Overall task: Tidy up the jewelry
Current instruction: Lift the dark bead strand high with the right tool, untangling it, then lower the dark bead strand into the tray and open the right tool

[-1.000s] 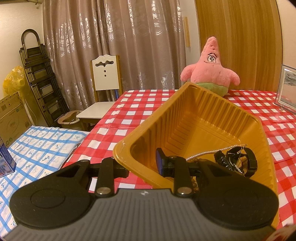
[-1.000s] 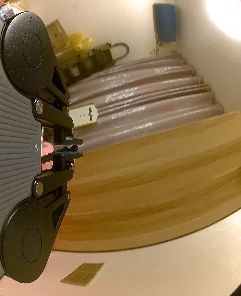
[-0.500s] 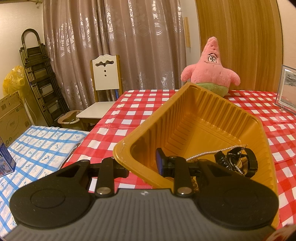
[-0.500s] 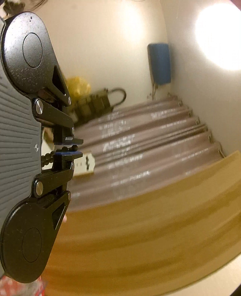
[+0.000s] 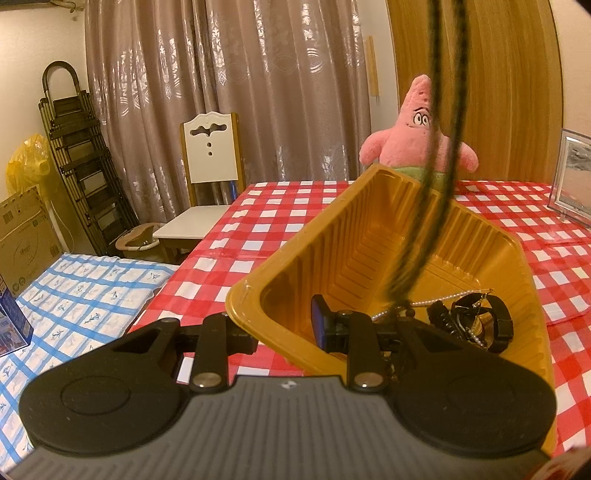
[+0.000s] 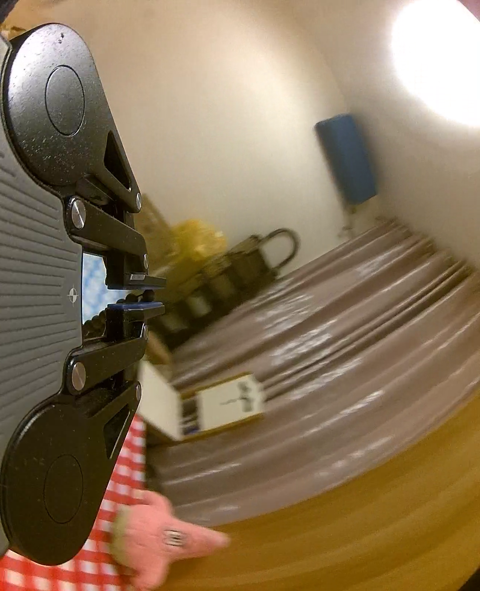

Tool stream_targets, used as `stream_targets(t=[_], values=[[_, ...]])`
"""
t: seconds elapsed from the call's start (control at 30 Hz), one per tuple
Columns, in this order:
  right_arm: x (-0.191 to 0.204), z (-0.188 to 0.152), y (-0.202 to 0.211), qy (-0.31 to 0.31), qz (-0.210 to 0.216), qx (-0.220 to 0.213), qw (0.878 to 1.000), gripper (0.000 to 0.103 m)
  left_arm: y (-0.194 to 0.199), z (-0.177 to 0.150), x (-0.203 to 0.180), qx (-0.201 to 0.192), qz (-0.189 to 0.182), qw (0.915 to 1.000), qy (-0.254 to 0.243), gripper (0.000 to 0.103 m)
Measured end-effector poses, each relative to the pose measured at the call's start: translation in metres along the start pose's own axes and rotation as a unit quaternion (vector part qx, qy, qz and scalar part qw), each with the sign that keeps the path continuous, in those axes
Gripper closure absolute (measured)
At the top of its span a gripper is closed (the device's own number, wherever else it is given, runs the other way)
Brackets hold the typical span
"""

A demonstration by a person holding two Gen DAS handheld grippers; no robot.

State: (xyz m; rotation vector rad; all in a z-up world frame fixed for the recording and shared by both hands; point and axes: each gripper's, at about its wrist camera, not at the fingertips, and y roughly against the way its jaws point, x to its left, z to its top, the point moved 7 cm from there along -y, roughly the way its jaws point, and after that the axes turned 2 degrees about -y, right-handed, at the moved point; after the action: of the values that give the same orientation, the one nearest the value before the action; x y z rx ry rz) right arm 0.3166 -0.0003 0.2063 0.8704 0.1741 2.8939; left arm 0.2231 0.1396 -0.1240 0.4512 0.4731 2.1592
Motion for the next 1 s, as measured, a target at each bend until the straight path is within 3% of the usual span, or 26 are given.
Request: stream_targets(t=[0.17,0.5,0.63,0.83,0.9,1.0], values=[[-0.049,-0.056,-0.032,-0.067,-0.038,0.063,0.995,0.097,0.0,-0.001,0.0,-0.001,0.0,1.0,0.0,0.078],[-0.131,-0.168,-0.053,-0.159,-0.116,0.156,0.968,0.097,0.0,-0.002,-0.001,0.001,0.001,1.0,0.001,0.078],[-0.122,-0.159,-0.059,-0.155,-0.094,0.141,0.973,0.097,0.0,-0.003,0.0,0.001,0.0,1.0,0.002,0.078],[-0.097,-0.122,-0.045,-0.143,0.016,0.023,0.989,0.097,0.001,-0.002,0.0,0.002,0.0,1.0,0.003,0.078],[-0.107,-0.132,-0.046,-0.155,0.002,0.028,0.988,0.097,0.001,-0.002,0.0,0.002,0.0,1.0,0.003,0.078],[-0.146,-0.18,-0.057,-0.159,-0.1,0.097,0.977,0.097,0.002,-0.002,0.0,0.004,0.0,1.0,0.005,0.078]])
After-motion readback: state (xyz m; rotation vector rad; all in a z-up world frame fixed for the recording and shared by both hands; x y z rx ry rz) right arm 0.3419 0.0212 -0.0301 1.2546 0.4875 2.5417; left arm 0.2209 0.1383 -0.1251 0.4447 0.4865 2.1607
